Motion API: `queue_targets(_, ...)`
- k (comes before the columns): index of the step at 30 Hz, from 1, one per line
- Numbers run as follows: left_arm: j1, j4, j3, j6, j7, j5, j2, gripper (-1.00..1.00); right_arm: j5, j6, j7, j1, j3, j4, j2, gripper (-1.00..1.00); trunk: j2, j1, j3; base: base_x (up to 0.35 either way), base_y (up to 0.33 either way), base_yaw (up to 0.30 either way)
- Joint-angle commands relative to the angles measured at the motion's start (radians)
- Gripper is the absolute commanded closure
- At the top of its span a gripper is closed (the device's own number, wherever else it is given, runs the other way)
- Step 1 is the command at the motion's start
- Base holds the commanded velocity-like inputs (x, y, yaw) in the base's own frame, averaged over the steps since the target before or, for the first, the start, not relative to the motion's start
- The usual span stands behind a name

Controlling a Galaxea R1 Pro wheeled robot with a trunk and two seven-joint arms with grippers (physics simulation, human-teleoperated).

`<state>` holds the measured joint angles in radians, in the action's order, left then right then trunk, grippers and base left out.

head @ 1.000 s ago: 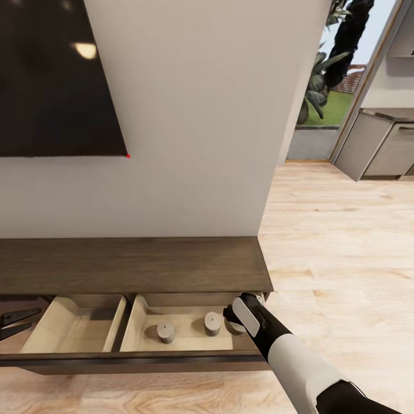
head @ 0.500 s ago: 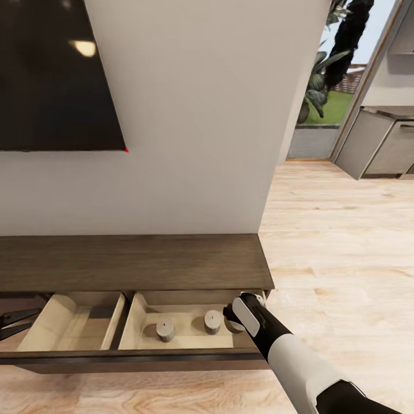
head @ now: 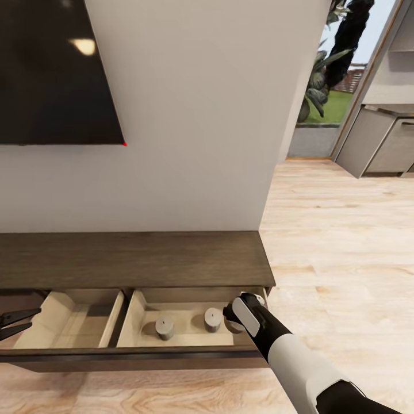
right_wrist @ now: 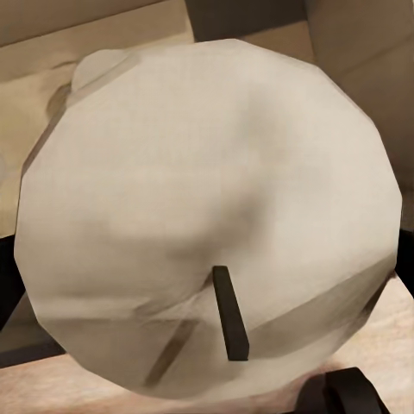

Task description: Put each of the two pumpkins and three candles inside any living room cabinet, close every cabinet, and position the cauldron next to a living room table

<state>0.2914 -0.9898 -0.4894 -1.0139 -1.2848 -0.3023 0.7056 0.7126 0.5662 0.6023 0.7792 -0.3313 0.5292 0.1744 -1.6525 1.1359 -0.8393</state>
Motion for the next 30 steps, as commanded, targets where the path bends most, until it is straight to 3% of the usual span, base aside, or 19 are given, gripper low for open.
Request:
queue_targets(1,0.000,0.000,0.000,0.000,0.000,0.000,0.000,-1.00,0.002,-0.002,0.001,0.000,0.000,0.000,0.000,1.00,-0.007,0.004,-0.003,0.000,0.000,0.000)
queue_targets(5,-0.001,0.000,-0.001,-0.002,-0.016,-0.003,0.005,-1.00,0.001,-0.003,0.001,0.000,0.000,0.000,0.000,1.00,-0.035,0.019,-0.016,0.000,0.000,0.000)
queue_targets(9,-0.015,-0.001,-0.003,-0.002,-0.119,-0.001,0.015,-1.00,0.001,-0.003,0.001,0.000,0.000,0.000,0.000,1.00,-0.063,0.035,-0.028,0.000,0.000,0.000)
queue_targets(15,-0.072,0.000,-0.008,0.002,-0.286,0.000,0.071,-1.00,0.001,-0.003,0.001,0.000,0.000,0.000,0.000,1.00,-0.105,0.058,-0.047,0.000,0.000,0.000)
queue_targets(30,-0.089,-0.002,-0.009,0.005,-0.286,-0.013,0.084,-1.00,0.001,-0.049,0.001,0.000,-0.002,-0.001,0.000,1.00,-0.210,0.115,-0.094,0.000,0.000,0.000)
